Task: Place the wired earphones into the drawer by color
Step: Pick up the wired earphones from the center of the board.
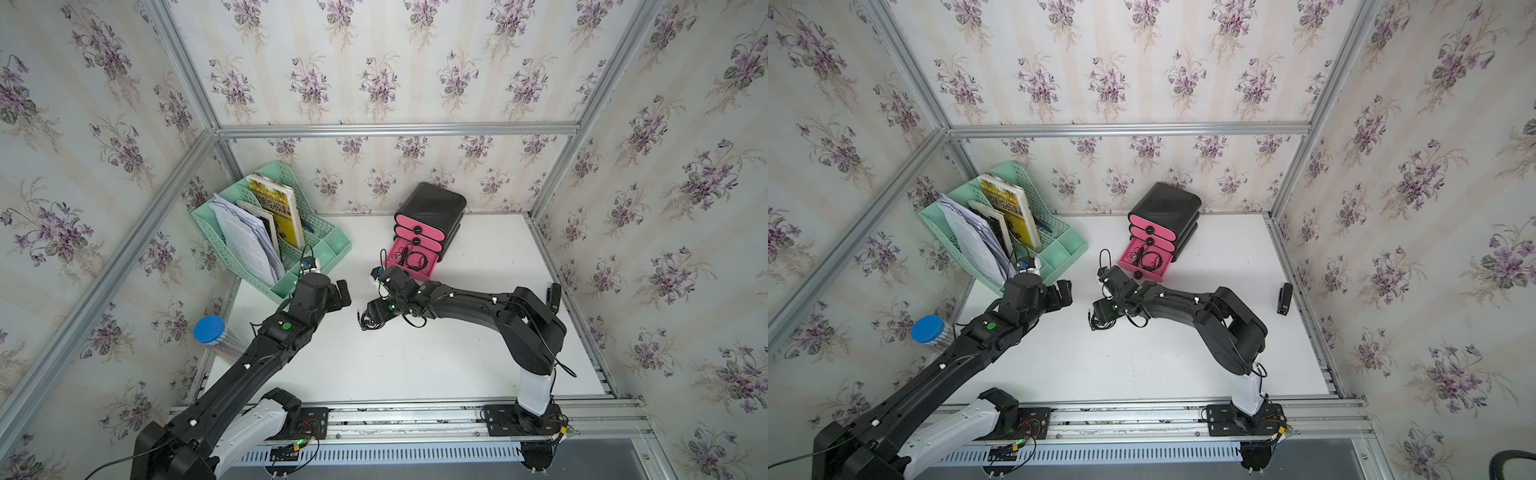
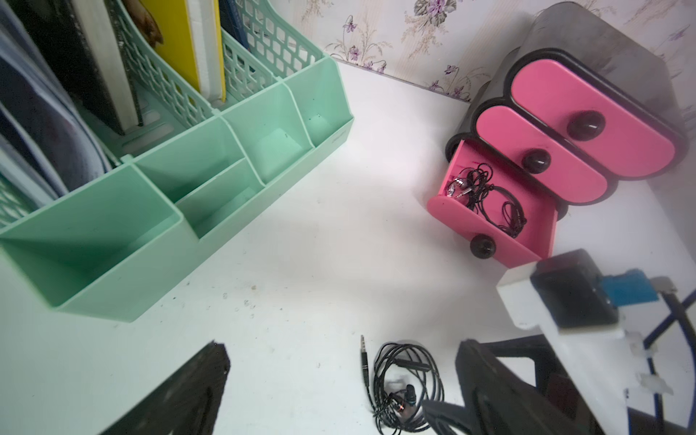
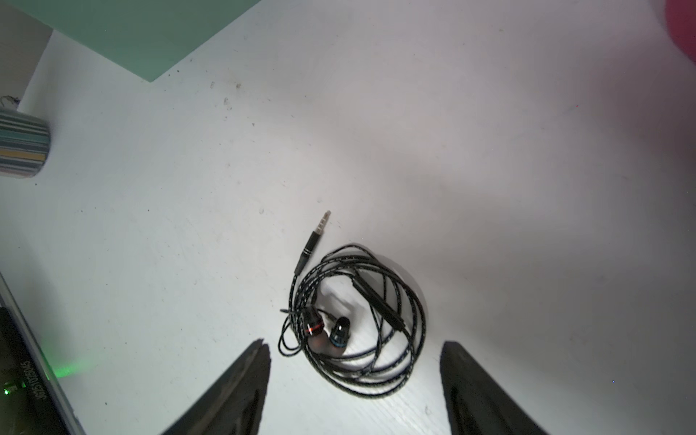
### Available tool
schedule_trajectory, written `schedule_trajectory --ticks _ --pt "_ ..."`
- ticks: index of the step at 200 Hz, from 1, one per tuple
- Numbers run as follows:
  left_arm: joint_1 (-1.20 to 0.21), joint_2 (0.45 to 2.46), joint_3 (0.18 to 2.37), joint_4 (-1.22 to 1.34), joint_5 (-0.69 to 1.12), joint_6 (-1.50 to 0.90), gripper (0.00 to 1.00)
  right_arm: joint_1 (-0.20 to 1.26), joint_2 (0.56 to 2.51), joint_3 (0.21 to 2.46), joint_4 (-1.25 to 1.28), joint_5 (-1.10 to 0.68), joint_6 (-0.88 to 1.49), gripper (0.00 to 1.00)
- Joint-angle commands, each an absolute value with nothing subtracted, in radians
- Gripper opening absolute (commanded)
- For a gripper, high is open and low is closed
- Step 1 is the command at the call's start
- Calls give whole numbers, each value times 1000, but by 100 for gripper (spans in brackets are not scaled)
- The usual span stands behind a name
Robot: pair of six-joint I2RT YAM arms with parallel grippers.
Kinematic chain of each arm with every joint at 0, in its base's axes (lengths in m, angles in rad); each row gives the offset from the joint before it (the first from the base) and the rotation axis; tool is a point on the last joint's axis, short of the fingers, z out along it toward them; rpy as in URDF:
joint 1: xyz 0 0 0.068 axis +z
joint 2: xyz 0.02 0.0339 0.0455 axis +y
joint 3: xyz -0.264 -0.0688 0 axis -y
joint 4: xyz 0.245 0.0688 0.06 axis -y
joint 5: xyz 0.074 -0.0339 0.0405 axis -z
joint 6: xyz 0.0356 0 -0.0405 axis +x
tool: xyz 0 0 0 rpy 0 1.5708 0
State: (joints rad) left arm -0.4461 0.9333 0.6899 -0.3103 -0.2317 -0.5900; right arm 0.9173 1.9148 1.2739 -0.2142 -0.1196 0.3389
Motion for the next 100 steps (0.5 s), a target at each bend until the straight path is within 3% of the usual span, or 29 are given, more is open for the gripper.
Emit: schedule_trajectory --ticks 1,100 --pt "-445 899 670 -354 -274 -586 99 932 1931 1299 -255 -121 351 76" --pt "-444 847 623 -382 -299 -582 99 996 1964 1295 -322 -78 179 72"
